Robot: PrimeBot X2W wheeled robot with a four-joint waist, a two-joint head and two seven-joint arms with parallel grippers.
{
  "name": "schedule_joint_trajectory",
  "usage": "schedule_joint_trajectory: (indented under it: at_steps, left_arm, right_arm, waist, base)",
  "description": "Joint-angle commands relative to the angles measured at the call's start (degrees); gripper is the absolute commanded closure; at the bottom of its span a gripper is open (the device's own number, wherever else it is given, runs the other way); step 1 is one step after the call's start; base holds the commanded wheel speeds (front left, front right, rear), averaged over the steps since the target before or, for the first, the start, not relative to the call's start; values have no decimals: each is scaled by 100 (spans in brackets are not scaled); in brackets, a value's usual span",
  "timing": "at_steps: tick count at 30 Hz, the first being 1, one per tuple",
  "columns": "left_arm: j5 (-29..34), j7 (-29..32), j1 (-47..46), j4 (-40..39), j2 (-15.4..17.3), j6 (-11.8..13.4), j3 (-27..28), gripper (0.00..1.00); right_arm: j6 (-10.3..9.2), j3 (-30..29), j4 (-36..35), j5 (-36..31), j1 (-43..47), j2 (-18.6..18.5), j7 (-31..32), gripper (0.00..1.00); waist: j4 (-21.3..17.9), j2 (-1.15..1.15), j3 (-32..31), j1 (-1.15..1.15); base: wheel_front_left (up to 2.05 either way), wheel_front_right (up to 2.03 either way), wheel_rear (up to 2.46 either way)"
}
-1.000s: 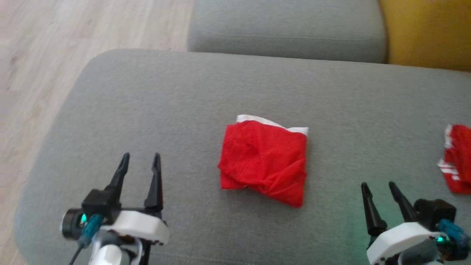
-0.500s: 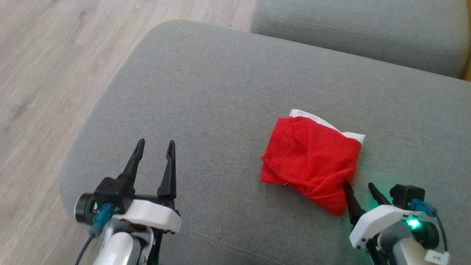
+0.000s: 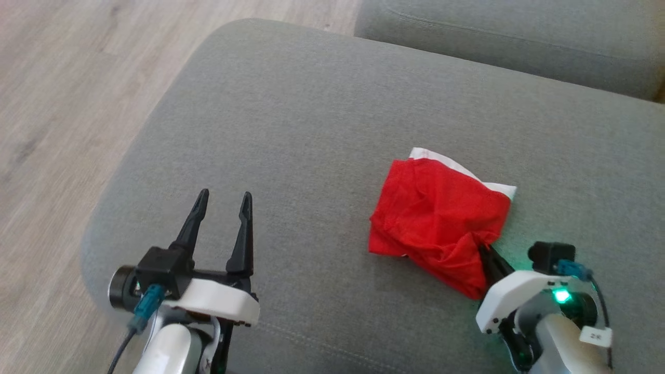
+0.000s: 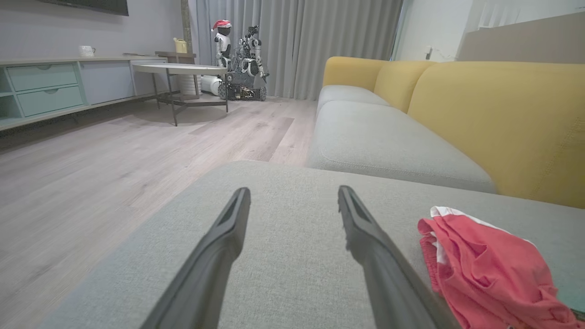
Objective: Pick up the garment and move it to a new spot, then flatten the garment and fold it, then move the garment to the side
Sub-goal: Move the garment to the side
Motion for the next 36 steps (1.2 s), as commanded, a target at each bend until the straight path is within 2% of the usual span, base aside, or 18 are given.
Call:
schedule_joint_trajectory:
  at_steps: [1,7,8,12,18,25,31,36]
  left_arm:
    - [92,-69,-275,-229,-25,-30,243,0]
    - [142,-69,-221,-290,-62,-77,343,0]
    - [142,-69,-221,-290,-62,-77,343,0]
    - [173,-70,-223,-339,-80,-120,409,0]
    - [219,-70,-277,-403,-98,-205,475,0]
    - [324,-70,-495,-494,-109,-322,474,0]
    - [453,-70,-769,-541,-47,-457,421,0]
    - [521,-70,-1028,-557,26,-547,423,0]
  right_arm:
    - [-5,200,-51,-74,-132,-13,-30,100]
    - [-5,482,-315,-327,-186,-53,-52,100]
    - [-5,482,-315,-327,-186,-53,-52,100]
    - [-5,771,-606,-406,-223,-212,11,100]
    - [-5,1200,-1064,-402,-337,-606,191,100]
    - [-5,1320,-1487,-346,-722,-1194,407,100]
    - [-5,1087,-1672,-307,-1286,-1778,443,100]
    - [-5,512,-1655,-305,-1697,-2156,470,100]
  waist:
    - [-143,0,-3,0]
    - [-771,0,57,0]
    - [-771,0,57,0]
    - [-1330,0,130,0]
    - [-2114,0,297,0]
    - [-2754,0,721,0]
    - [-3102,0,1205,0]
    - [-3362,0,1592,0]
  base:
    - [0,0,0]
    - [0,0,0]
    - [0,0,0]
    - [0,0,0]
    - [0,0,0]
    - [0,0,0]
    - [0,0,0]
    - [0,0,0]
